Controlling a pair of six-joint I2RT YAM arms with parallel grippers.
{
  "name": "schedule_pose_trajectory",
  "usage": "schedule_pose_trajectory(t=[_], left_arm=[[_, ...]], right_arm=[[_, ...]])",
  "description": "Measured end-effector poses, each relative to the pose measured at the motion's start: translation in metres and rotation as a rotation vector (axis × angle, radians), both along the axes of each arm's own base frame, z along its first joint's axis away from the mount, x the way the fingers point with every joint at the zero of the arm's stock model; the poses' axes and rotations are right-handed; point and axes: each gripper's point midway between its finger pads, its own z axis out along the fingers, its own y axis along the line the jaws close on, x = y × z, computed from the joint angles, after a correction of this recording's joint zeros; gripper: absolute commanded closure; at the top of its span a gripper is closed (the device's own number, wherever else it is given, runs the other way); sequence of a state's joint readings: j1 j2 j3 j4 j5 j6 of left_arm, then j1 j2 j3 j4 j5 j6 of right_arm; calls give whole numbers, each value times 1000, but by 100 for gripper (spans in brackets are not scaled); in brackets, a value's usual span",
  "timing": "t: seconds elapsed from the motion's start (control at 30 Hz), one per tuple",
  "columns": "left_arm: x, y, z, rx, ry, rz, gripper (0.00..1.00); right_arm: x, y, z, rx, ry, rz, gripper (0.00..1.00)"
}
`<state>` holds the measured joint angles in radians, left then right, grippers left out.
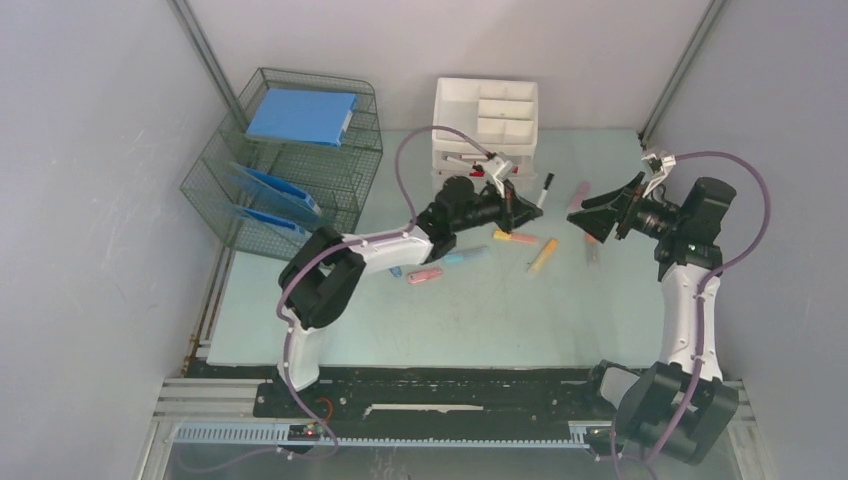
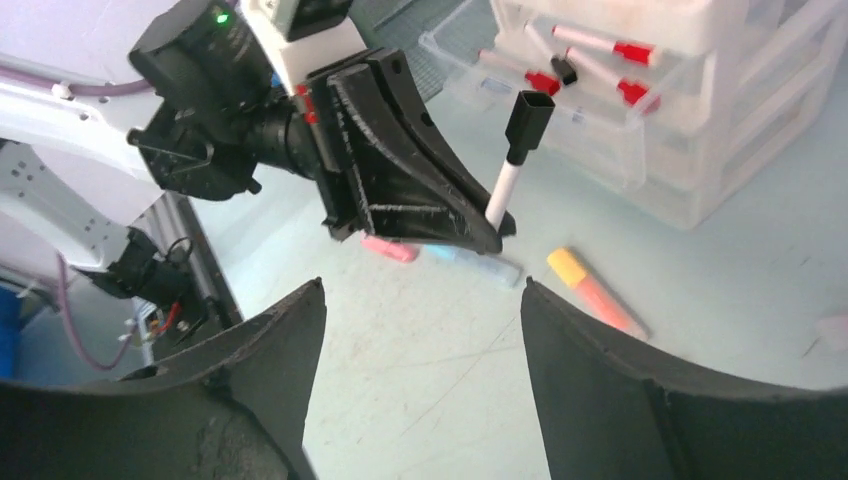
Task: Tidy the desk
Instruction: Place the stationery in the drawer.
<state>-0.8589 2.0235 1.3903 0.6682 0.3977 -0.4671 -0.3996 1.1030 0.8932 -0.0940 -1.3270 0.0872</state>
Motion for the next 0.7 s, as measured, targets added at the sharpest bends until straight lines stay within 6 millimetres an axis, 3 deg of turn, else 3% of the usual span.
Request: schedule_pose_trajectory(t=[0.13,0.27,0.47,0.7], left_arm=[[41,49,-9,121,-95,78,100],[68,100,3,313,-241,169,100],[84,127,43,564,-488,230,97],[112,155,71,847,-682,278,93]], right_arm=[[-5,-1,11,-100,-88,-6,22],[-10,-2,6,-155,-111,-19,22],[-10,-3,-8,-220,-102,-36,22],[-11,1,-16,-273,-114,-28,22]])
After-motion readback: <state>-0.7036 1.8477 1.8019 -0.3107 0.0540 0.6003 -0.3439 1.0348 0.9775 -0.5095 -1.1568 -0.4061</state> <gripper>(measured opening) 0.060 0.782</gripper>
